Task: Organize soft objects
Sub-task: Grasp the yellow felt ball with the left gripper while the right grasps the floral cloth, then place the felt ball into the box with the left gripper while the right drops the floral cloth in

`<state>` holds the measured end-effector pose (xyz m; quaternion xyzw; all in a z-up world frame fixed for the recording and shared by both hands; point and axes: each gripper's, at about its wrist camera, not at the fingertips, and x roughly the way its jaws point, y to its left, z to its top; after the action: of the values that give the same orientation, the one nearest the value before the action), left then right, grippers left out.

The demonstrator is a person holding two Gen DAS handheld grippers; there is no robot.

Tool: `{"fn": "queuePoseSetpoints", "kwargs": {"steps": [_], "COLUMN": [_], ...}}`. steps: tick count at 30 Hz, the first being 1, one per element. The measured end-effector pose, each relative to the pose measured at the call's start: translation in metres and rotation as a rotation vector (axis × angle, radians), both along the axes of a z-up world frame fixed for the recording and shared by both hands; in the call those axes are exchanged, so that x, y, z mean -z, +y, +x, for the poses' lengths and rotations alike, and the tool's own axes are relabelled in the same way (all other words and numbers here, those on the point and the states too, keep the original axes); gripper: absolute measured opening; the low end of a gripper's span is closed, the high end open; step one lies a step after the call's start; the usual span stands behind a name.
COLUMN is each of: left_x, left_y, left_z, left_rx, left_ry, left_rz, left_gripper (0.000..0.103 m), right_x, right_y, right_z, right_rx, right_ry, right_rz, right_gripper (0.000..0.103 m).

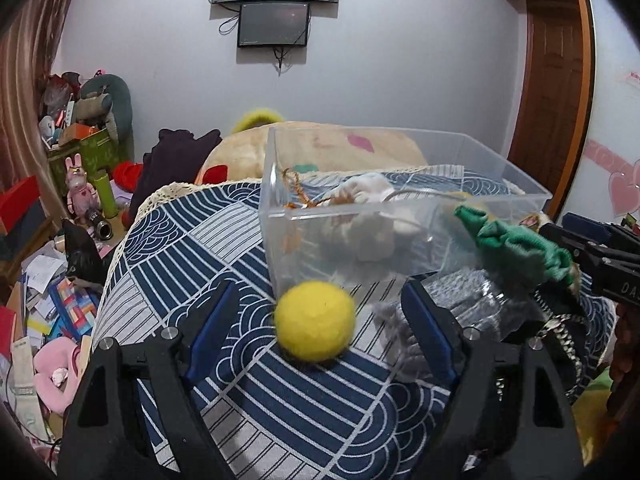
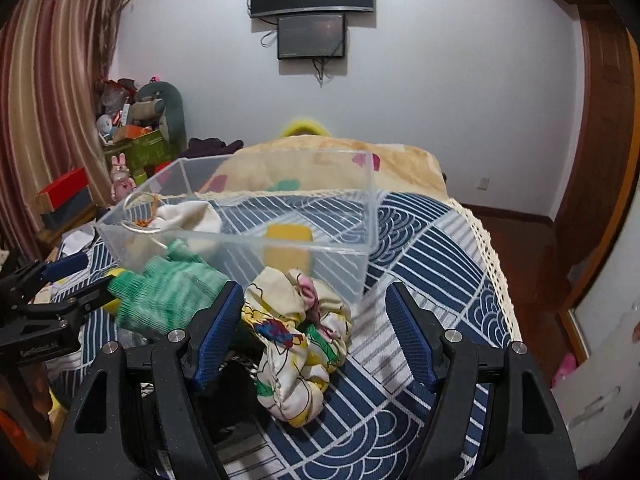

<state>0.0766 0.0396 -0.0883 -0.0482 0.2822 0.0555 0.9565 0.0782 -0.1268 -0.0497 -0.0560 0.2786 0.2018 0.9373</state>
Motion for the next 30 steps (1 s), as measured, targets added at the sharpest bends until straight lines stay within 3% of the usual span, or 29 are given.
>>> {"fn": "queuePoseSetpoints", "kwargs": {"steps": [7, 12, 15, 18, 30], "left_x": [0.015, 0.023, 0.021, 0.016, -0.029], "left_y": [0.009, 0.012, 0.011, 0.008, 0.001], "left_z": [0.008, 0.010, 0.006, 0.000, -0.024], "left_rx": [-0.009, 0.010, 0.012, 0.018, 0.035], "left_ry": [0.050, 0.078, 0.070, 0.050, -0.069], "left_rz": [-0.052, -0.095, -0.090, -0.078, -0.060], "left_gripper": [0.064, 0.046, 0.045, 0.044, 0.044], "right_x": [0.015, 0.024, 0.026, 0.023, -0.018], "right_y": [-0.013, -0.019, -0.021, -0.023, -0.027], "right_z": [0.006, 0.010, 0.009, 0.005, -0.012], "right_rx": [0.035, 0.018, 0.013, 0.011, 0.002], "right_ry": [0.063, 0.114, 0.123, 0.116, 0.001], "right_rz": [0.017, 0.041, 0.044, 0.044, 0.078], "right_gripper": [0.067, 0.039, 0.022, 0.017, 0.015]}}
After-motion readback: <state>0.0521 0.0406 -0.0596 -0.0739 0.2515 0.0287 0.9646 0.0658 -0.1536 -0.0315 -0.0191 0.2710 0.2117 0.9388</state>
